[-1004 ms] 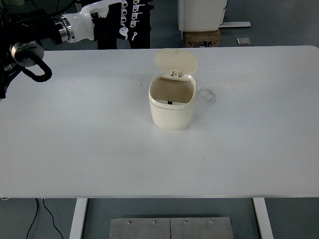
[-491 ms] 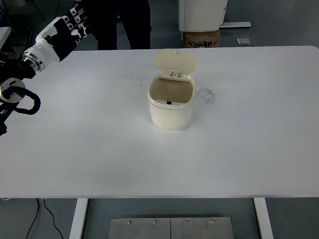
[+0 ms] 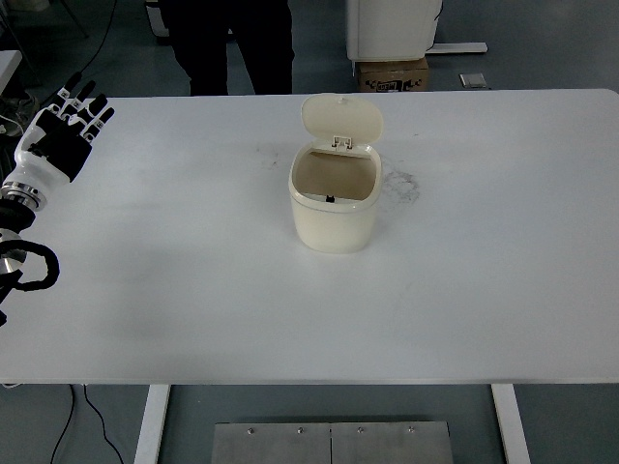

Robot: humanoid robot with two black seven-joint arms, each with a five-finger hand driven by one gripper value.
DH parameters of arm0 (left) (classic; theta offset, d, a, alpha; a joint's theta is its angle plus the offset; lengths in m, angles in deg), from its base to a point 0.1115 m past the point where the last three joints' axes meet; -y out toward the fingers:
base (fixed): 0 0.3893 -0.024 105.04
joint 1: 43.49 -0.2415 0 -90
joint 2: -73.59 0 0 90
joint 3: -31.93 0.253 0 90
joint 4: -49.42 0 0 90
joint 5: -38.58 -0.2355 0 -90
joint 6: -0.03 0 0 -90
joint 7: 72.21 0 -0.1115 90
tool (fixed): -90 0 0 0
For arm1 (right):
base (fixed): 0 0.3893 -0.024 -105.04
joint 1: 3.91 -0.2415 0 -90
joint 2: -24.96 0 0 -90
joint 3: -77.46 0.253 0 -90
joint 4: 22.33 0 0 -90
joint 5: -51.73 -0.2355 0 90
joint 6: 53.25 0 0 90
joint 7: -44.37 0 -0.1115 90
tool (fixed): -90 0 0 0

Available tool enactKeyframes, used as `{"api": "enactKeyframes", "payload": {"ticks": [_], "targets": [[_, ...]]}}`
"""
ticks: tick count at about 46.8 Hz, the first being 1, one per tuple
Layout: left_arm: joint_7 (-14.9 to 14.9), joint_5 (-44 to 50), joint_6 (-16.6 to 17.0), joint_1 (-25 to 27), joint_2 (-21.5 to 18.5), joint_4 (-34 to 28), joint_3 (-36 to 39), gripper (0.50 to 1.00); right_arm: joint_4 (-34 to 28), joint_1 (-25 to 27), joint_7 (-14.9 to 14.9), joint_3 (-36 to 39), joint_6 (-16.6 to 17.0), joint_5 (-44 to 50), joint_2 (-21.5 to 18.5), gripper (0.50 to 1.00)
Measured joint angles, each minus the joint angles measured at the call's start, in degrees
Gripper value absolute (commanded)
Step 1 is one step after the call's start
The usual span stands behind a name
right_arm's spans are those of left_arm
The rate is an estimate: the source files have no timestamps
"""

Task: Open trash bin

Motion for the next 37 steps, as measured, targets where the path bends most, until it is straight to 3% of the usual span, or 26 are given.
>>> {"api": "enactKeyframes", "payload": {"ticks": [8,37], "targets": [[2.08,1.70,0.17,-2.26,0.64,0.05,-0.65,1.000,0.00,0.00,0.01,0.00,0.00,0.02,0.00,0.991],[2.14,4.00,0.20,-4.96,1.74,1.24,-0.62,1.000,0.01,0.00,0.01,0.00,-0.02,-0.01,0.00,0.991]]}}
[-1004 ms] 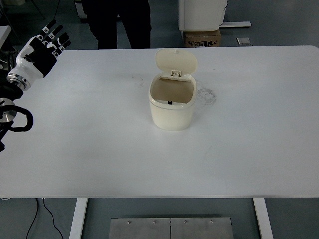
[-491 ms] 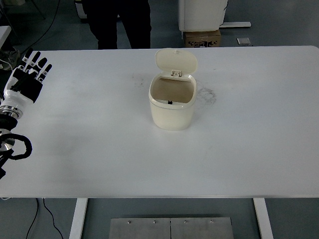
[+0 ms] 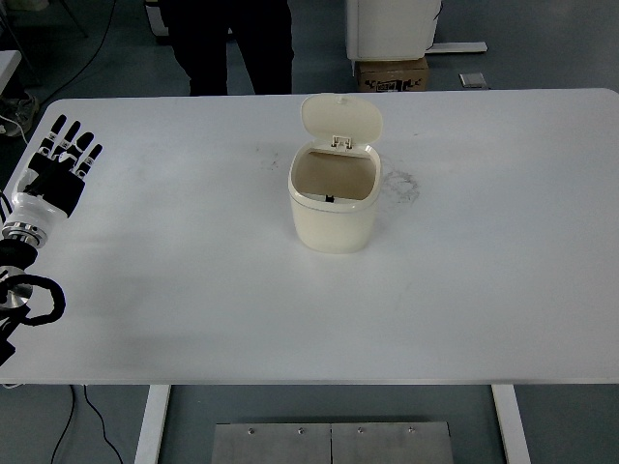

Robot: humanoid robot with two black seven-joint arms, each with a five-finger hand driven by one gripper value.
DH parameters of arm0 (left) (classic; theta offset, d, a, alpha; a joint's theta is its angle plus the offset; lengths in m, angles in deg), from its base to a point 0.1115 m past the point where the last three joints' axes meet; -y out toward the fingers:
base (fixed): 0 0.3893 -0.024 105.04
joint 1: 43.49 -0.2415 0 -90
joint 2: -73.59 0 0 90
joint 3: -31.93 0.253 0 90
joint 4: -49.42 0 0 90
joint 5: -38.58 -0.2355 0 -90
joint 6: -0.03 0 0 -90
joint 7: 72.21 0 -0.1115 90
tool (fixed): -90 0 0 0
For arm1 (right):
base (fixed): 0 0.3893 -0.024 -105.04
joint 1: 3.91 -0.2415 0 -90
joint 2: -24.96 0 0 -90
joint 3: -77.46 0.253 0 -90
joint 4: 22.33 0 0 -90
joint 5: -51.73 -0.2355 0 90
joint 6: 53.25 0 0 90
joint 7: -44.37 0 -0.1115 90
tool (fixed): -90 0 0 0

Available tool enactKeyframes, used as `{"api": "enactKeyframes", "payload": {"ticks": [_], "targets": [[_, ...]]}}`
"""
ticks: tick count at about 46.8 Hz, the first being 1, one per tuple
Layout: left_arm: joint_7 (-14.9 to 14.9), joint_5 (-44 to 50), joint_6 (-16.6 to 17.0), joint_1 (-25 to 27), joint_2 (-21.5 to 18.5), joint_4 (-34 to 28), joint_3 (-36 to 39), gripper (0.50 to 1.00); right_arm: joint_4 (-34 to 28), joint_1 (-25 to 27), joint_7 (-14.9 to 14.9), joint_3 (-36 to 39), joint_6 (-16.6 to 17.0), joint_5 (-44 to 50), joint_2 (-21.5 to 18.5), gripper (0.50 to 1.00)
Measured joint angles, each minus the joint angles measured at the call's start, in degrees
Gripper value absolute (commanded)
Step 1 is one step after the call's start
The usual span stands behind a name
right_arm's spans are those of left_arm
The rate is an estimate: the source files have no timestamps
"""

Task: Open trash bin

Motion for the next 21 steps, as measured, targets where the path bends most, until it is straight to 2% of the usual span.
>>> {"api": "enactKeyframes", "payload": {"ticks": [21], "targets": [[0.00,-0.10,0.00,-0.51,-0.20,-0.03,0.09,1.000,0.09,-0.22,0.18,0.00,0.00,0.22,0.00,0.991]]}}
